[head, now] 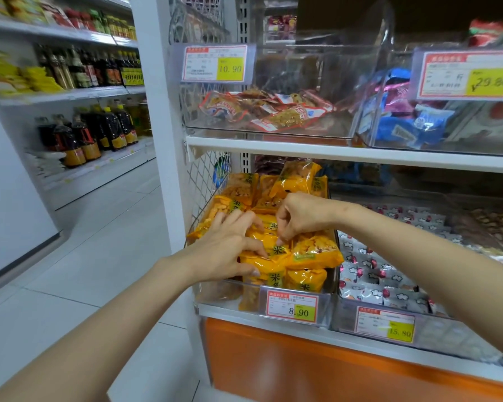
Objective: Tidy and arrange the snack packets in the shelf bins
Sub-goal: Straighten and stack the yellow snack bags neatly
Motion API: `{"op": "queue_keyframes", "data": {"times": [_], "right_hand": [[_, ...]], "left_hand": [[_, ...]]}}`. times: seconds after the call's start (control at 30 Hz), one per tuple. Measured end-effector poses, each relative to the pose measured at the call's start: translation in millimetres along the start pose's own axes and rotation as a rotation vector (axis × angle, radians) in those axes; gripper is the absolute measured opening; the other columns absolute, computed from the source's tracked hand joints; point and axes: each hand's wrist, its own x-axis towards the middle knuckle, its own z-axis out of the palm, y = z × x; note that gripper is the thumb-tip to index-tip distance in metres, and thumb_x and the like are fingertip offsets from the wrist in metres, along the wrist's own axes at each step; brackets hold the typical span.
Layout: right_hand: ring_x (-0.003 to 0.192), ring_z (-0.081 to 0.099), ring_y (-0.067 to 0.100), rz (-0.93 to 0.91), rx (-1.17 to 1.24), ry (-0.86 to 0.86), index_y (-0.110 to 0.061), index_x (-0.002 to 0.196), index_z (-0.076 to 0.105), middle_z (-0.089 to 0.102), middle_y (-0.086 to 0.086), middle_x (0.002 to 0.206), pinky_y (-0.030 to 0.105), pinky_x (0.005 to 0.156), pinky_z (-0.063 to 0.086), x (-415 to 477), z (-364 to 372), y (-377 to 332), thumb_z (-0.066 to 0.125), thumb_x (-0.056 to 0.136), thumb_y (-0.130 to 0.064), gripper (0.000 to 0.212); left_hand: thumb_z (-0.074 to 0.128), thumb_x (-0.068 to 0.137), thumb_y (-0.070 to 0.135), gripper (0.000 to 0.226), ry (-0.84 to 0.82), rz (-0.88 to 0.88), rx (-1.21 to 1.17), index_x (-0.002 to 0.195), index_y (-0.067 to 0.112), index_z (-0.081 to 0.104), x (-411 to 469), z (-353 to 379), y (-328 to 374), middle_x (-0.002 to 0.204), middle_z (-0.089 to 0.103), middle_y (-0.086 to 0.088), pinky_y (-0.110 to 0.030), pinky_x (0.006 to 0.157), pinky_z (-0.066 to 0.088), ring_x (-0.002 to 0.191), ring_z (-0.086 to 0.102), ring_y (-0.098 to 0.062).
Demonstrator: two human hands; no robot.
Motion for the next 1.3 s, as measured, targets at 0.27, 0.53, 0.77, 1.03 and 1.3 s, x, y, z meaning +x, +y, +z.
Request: {"op": "queue_keyframes", "data": {"times": [0.27, 0.53, 0.77, 1.03, 1.3], "right_hand": [[0.068, 0.056, 0.002, 0.0, -0.088, -0.072, -0.02, 0.07, 0.07, 0.065, -0.013, 0.069, 0.022, 0.067, 0.047, 4, 1, -4, 0.08, 0.071, -0.03, 0.014], [0.069, 0.05, 0.003, 0.021, -0.201, 0.048, -0.024, 0.069, 0.064, 0.058, -0.014, 0.066, 0.024, 0.061, 0.038, 4, 9, -4, 0.078, 0.071, -0.037, 0.02], [0.082, 0.044, 0.01, -0.008, -0.228, 0.122, -0.02, 0.084, 0.063, 0.045, -0.016, 0.07, 0.027, 0.067, 0.033, -2, 19, -4, 0.074, 0.076, -0.043, 0.027], [0.074, 0.064, 0.008, -0.025, 0.185, 0.613, -0.024, 0.091, 0.07, 0.069, -0.008, 0.088, 0.028, 0.073, 0.052, -29, 14, 18, 0.064, 0.088, -0.026, 0.007], [0.119, 0.048, 0.028, 0.224, -0.061, 0.603, -0.033, 0.137, 0.042, 0.035, 0.005, 0.142, 0.031, 0.085, 0.046, -7, 2, 48, 0.073, 0.077, -0.044, 0.069]], "left_hand": [[0.061, 0.081, 0.051, 0.037, -0.097, -0.014, 0.012, 0.116, 0.037, 0.061, 8, -1, 1, 0.133, 0.047, 0.015, -0.031, 0.093, 0.019, 0.122, 0.029, -0.009], [0.059, 0.085, 0.048, 0.035, -0.16, -0.031, 0.022, 0.118, 0.038, 0.059, 14, -2, -1, 0.126, 0.054, 0.013, -0.034, 0.09, 0.018, 0.12, 0.031, -0.009], [0.055, 0.087, 0.05, 0.035, -0.184, -0.008, 0.089, 0.119, 0.038, 0.055, 12, -1, -5, 0.124, 0.055, 0.019, -0.032, 0.083, 0.015, 0.112, 0.037, -0.008], [0.057, 0.087, 0.046, 0.058, -0.115, -0.086, -0.061, 0.136, 0.03, 0.028, 3, 11, -4, 0.141, 0.044, 0.013, -0.028, 0.1, 0.01, 0.13, 0.03, -0.011], [0.048, 0.09, 0.053, 0.062, -0.217, -0.06, 0.04, 0.145, 0.036, 0.025, 18, 2, 9, 0.141, 0.038, 0.016, -0.031, 0.087, 0.017, 0.105, 0.03, -0.009]]}}
